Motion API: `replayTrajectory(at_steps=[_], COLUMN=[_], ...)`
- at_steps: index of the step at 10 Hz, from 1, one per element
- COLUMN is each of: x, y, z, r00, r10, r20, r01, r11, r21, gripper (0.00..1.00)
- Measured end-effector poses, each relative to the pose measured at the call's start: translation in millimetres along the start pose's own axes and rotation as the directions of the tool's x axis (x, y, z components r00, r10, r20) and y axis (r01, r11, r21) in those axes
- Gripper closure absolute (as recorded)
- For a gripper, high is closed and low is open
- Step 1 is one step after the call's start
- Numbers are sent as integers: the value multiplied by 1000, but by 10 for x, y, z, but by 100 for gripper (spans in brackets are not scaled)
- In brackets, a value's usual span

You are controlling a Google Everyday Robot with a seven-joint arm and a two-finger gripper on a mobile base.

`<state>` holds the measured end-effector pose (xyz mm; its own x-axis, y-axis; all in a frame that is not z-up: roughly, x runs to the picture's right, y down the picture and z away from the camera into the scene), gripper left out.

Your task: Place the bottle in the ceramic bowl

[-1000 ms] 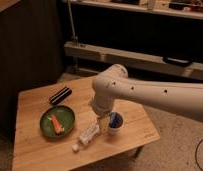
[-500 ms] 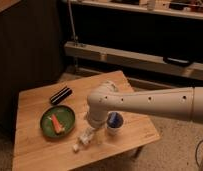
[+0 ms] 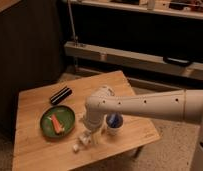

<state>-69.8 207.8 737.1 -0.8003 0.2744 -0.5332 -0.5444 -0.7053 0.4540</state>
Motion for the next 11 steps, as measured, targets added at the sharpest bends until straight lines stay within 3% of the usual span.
replayTrajectory(at_steps=[3, 11], x=[-91, -209], y=[118, -11], z=[47, 464], r00=[999, 997], r10=[-10, -17], r20=[31, 76], r01=[10, 14], r11=[1000, 999], r21=[-12, 43], gripper=[20, 20])
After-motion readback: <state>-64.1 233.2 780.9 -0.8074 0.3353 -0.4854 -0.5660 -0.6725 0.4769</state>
